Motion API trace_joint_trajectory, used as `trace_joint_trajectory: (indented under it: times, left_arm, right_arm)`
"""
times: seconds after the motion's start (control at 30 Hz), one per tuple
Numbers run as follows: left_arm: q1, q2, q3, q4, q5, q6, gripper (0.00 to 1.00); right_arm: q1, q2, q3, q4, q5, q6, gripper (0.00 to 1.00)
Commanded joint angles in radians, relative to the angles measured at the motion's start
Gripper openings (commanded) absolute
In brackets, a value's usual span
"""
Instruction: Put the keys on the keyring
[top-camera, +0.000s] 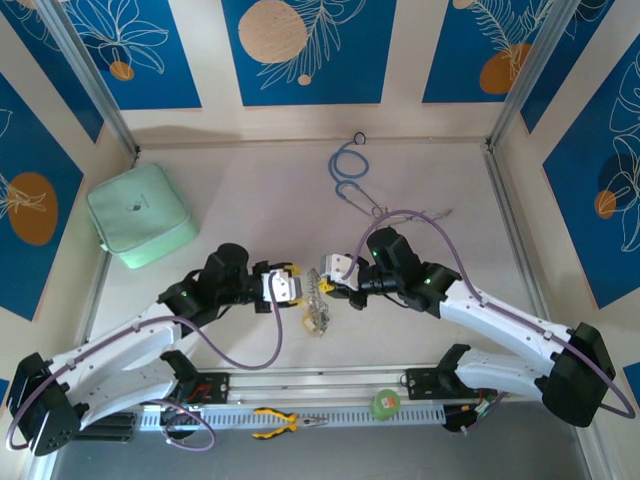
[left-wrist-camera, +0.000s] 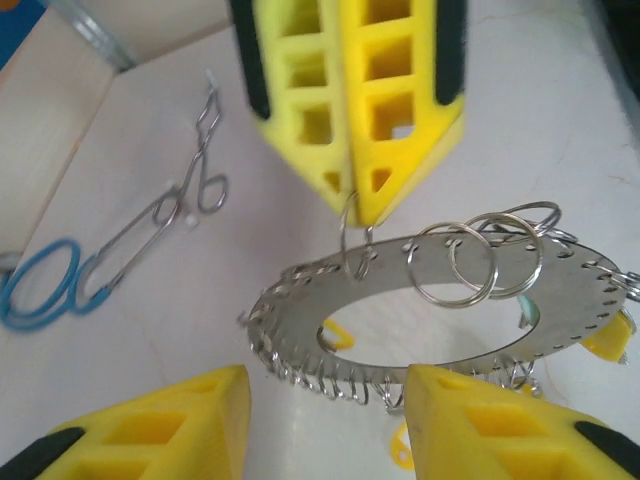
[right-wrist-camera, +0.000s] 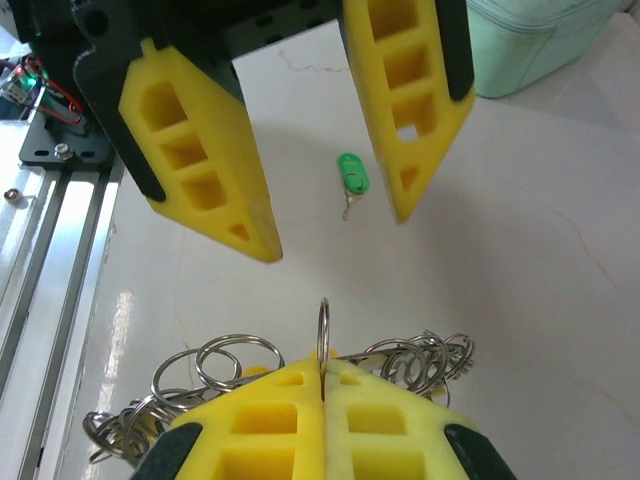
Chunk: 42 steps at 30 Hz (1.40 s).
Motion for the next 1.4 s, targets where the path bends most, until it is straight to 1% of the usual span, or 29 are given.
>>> trace_joint_trajectory:
  times: [0.0,0.2,0.47,0.57,0.7,1.0,1.07,1.17,1.3,1.33,1.37]
  left_arm:
    - [0.000,0.027,0.020,0.055,0.133,0.058,0.39]
    - [-0.001,0.063,0.038,0.045,0.163,0.041,0.33]
    - [-0.002,0.092,0.054,0.054,0.178,-0.007,0.28]
    - [-0.003,0.091,0.057,0.050,0.185,-0.012,0.23]
    - [-0.003,0.093,0.061,0.049,0.182,-0.020,0.17]
    - [-0.005,0.097,0.066,0.042,0.167,-0.014,0.12]
    - [-0.005,0.096,0.066,0.050,0.171,-0.015,0.09]
    - [-0.007,0.094,0.069,0.051,0.168,-0.013,0.00]
    - [-0.007,0.084,0.061,0.053,0.141,-0.012,0.00]
    - [-0.007,0.081,0.058,0.058,0.127,-0.019,0.00]
    - [-0.006,0.078,0.055,0.063,0.115,-0.027,0.00]
  right_arm:
    - [0.010,0.005,0.051,-0.055,-0.030,-0.062,0.00]
    - [0.026,0.027,0.073,-0.049,-0.019,-0.067,0.00]
    - [0.048,0.050,0.084,-0.043,-0.001,-0.088,0.00]
    - [0.053,0.051,0.086,-0.036,0.001,-0.090,0.00]
    - [0.057,0.055,0.086,-0.025,-0.002,-0.086,0.00]
    - [0.063,0.055,0.083,0.000,-0.019,-0.075,0.00]
    - [0.065,0.057,0.081,0.004,-0.022,-0.072,0.00]
    - [0.067,0.058,0.080,0.008,-0.022,-0.070,0.00]
    - [0.064,0.047,0.071,0.020,-0.012,-0.056,0.00]
    - [0.059,0.038,0.065,0.025,-0.012,-0.047,0.03]
    - [0.050,0.026,0.058,0.028,-0.021,-0.032,0.08]
